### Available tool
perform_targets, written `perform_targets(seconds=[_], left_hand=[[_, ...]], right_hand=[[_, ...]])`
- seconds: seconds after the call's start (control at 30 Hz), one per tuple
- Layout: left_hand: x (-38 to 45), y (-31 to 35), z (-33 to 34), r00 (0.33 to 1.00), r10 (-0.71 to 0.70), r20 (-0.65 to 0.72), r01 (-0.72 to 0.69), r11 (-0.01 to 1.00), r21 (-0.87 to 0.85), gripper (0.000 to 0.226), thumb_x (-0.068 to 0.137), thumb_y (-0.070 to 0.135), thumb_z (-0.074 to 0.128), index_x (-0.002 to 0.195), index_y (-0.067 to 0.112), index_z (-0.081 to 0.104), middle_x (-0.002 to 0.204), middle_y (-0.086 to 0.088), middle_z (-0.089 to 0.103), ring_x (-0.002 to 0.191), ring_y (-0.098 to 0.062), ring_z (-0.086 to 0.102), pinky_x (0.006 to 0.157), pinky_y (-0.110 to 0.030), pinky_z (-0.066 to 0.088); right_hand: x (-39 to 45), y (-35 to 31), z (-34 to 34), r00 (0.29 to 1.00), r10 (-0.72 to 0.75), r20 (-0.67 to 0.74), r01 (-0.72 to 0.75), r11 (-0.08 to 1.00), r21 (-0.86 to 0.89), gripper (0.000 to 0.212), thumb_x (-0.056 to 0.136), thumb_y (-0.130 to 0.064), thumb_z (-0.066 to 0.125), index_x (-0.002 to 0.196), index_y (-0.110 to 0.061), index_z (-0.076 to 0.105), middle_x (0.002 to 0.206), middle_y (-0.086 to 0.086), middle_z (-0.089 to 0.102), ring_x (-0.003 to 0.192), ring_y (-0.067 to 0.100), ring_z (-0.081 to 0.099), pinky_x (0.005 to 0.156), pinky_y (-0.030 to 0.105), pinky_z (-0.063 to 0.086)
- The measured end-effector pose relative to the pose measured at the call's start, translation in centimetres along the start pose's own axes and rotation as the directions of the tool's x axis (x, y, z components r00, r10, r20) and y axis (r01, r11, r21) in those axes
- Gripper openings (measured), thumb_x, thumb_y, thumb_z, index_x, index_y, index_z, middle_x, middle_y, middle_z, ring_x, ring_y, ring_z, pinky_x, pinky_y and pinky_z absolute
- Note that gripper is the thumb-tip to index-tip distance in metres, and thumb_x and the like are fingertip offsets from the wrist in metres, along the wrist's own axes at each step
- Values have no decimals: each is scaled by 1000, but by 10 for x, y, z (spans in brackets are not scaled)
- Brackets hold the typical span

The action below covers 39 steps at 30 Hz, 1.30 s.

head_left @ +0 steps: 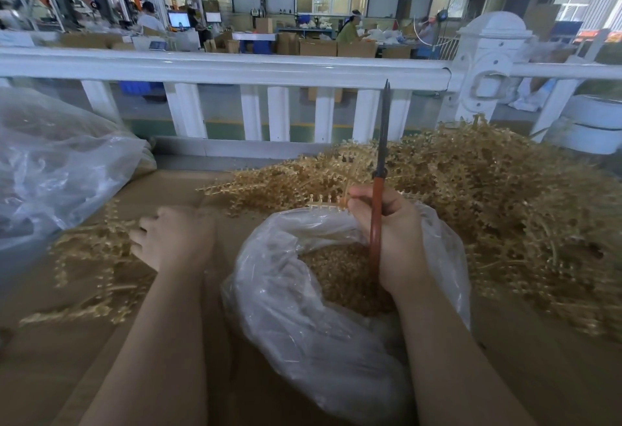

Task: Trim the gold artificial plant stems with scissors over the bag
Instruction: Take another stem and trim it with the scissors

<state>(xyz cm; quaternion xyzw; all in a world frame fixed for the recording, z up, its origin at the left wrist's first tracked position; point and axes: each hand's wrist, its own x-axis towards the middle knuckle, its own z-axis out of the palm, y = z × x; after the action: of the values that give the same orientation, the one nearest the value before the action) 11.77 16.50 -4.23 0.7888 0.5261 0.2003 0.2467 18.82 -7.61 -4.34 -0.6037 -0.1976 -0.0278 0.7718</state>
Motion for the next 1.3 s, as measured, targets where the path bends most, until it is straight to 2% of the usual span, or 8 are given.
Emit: perform_targets(seconds=[0.1, 0.2, 0.27, 0.37, 0.5, 0.6, 0.97, 1.3], left_hand=[[-8, 14, -5, 984, 153, -89, -158, 986, -49, 61, 95, 47, 54, 138, 4, 48, 146, -23, 42, 138, -42, 32, 112, -50, 24], [-25, 33, -16, 900, 430, 70, -326, 771, -547, 72, 81, 72, 60, 127, 17, 62, 124, -3, 66, 115, -20, 60, 98, -40, 46], [-44, 46, -26, 742, 595, 309, -189, 628, -755, 87, 61, 92, 56, 116, 25, 68, 106, 9, 74, 94, -5, 69, 84, -29, 48], [-62, 59, -21, 523, 696, 492, -157, 646, -747, 69, 58, 88, 62, 96, 33, 74, 100, 17, 75, 89, 2, 69, 80, -27, 48], [-75, 66, -5, 598, 687, 412, -73, 559, -826, 18, 80, 37, 78, 79, 20, 74, 80, 5, 74, 72, -3, 68, 71, -26, 47], [-72, 63, -4, 644, 656, 394, 50, 478, -877, 14, 89, 17, 71, 76, 14, 73, 76, -2, 73, 65, -8, 65, 67, -26, 48], [-43, 49, -25, 585, 668, 461, 47, 539, -841, 10, 66, 12, 74, 57, 11, 70, 59, -7, 62, 49, -13, 53, 46, -21, 45], [-44, 49, -24, 566, 666, 486, -8, 594, -805, 7, 64, 14, 72, 58, 13, 74, 57, -5, 62, 49, -11, 51, 43, -19, 42]], right_hand=[[0, -2, 1, 1000, -14, 14, 14, 1000, 12, 21, 89, 4, 69, 93, -17, 74, 83, -7, 73, 79, 8, 67, 76, 20, 54], [0, -2, 1, 1000, -13, 14, 13, 1000, -4, 22, 89, 4, 69, 93, -17, 73, 82, -8, 73, 78, 7, 68, 76, 19, 55], [-1, -3, 3, 1000, -11, 20, 12, 1000, -20, 23, 89, 4, 69, 92, -18, 73, 82, -7, 73, 78, 8, 68, 78, 22, 56], [-2, -4, 4, 999, -9, 35, 10, 999, -31, 24, 88, -1, 72, 87, -24, 75, 84, -1, 74, 79, 13, 68, 79, 29, 57], [-3, -4, 5, 995, -5, 96, 15, 994, -112, 9, 83, -16, 77, 92, -19, 76, 96, 13, 75, 95, 31, 72, 89, 46, 58], [-4, -4, 7, 994, 12, 107, -5, 998, -67, 12, 80, -19, 82, 91, -21, 77, 83, -3, 75, 74, 6, 70, 70, 23, 56], [-6, -14, 3, 999, -22, -39, 26, 995, 94, 39, 81, -33, 70, 96, 4, 66, 64, -11, 63, 51, -2, 58, 51, 9, 44], [-6, -11, 4, 993, 79, 93, -80, 997, 13, 18, 76, -39, 77, 77, -21, 73, 53, -11, 51, 46, 4, 45, 48, 16, 38]])
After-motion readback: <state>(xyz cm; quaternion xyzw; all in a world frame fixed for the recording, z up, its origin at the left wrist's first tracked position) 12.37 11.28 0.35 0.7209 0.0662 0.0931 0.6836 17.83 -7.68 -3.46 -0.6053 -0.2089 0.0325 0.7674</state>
